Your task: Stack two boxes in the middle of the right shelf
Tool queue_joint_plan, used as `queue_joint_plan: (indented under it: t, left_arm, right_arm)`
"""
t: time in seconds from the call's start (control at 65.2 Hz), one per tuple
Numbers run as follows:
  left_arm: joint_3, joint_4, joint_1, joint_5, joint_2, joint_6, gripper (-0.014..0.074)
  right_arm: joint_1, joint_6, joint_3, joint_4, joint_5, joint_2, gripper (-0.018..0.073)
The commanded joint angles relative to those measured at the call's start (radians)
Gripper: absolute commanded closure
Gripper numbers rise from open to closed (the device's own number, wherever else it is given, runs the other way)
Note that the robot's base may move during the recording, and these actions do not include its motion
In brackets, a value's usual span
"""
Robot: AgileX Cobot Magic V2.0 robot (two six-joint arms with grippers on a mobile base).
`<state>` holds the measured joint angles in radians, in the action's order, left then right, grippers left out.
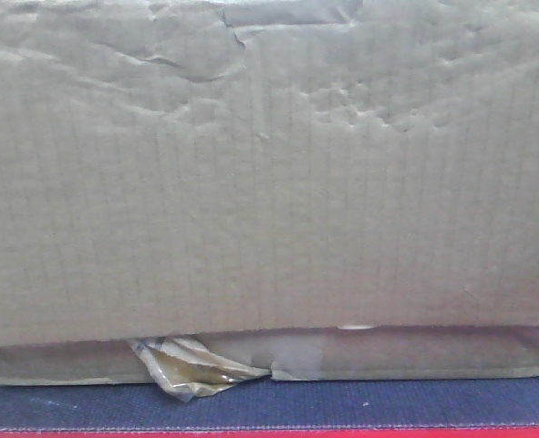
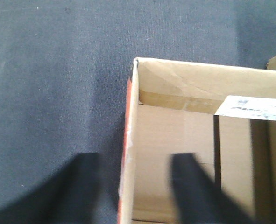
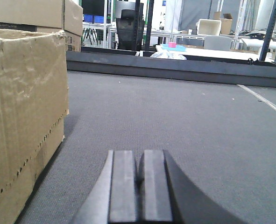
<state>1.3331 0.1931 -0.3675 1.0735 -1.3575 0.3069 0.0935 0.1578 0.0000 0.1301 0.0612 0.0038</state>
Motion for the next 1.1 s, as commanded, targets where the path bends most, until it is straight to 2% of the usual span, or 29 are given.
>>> queue_joint_plan:
  t: [0.0,0.138,0.338,0.491,0.737,0.921,1.089]
  left_arm:
    - [0.014,-0.006,-0.003,-0.030,-0.028,0.045,0.0173]
    - [0.014,0.003,0.006,-0.022,-0.115,0.086,0.0144]
    - [0.014,-0.009,0.054,-0.021,-0.216,0.105,0.0189]
    - [0.014,-0.023,0.052,-0.009,-0.255,0.105,0.0227]
    - [0.014,-0.028,0.052,-0.013,-0.253,0.101,0.0229]
    - [0.014,-0.128,0.052,-0.003,-0.253,-0.013,0.0229]
    - [0.014,-0.101,0.052,-0.005,-0.253,-0.013,0.0229]
  right_arm:
    - [0.005,0.000,0.000,-0.005,-0.018,-0.004,0.0722]
    - [0.005,0.000,0.000,-0.005,-0.018,-0.004,0.0722]
    - [0.005,0.000,0.000,-0.005,-0.018,-0.004,0.0722]
    - [0.005,0.000,0.000,-0.005,-0.018,-0.004,0.0722]
    - [0.005,0.000,0.000,-0.005,-0.018,-0.004,0.0722]
    - [0.005,0.000,0.000,-0.005,-0.018,-0.004,0.0722]
    - [0.005,0.000,0.000,-0.005,-0.018,-0.004,0.0722]
